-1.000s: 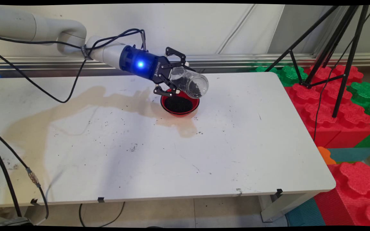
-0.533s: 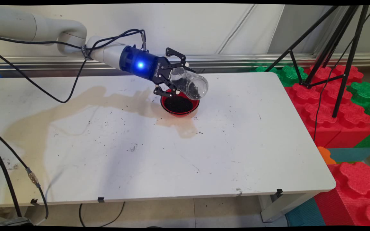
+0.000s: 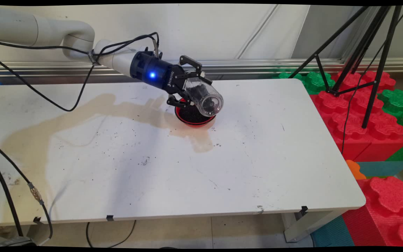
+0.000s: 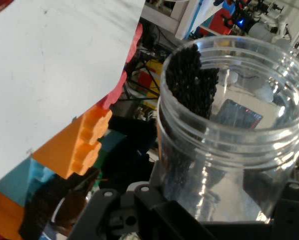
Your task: Pour the black seasoning powder in the red bowl
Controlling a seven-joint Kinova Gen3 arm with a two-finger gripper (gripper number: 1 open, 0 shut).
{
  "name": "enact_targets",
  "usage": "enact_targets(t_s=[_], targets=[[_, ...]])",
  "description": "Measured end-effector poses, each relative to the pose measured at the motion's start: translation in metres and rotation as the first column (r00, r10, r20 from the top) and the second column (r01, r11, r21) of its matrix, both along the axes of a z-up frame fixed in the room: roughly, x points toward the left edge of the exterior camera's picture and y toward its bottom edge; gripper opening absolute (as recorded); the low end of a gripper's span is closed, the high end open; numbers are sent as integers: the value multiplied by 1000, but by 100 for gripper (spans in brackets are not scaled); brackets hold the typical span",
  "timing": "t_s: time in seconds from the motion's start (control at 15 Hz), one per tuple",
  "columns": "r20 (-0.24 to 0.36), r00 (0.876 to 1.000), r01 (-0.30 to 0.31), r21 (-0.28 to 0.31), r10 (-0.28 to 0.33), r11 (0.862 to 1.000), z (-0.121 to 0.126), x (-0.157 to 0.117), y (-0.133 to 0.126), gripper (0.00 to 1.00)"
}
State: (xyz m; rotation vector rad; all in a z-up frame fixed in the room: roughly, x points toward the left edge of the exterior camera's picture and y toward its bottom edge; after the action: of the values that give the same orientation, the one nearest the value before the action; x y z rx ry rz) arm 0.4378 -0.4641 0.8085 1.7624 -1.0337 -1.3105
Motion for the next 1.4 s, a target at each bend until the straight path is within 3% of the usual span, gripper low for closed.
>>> enact_targets(t_s=[0.47, 0.8, 1.2, 1.27, 1.4], targets=[[50, 998, 47, -144, -40, 989, -4, 3, -3, 0], [103, 993, 88, -277, -62, 957, -5, 5, -6, 0], [163, 984, 141, -421, -78, 896, -3, 7, -5, 0], [173, 982, 150, -444, -80, 883, -2, 6, -5, 0], [200, 976, 177, -505, -85, 845, 1, 6, -3, 0]])
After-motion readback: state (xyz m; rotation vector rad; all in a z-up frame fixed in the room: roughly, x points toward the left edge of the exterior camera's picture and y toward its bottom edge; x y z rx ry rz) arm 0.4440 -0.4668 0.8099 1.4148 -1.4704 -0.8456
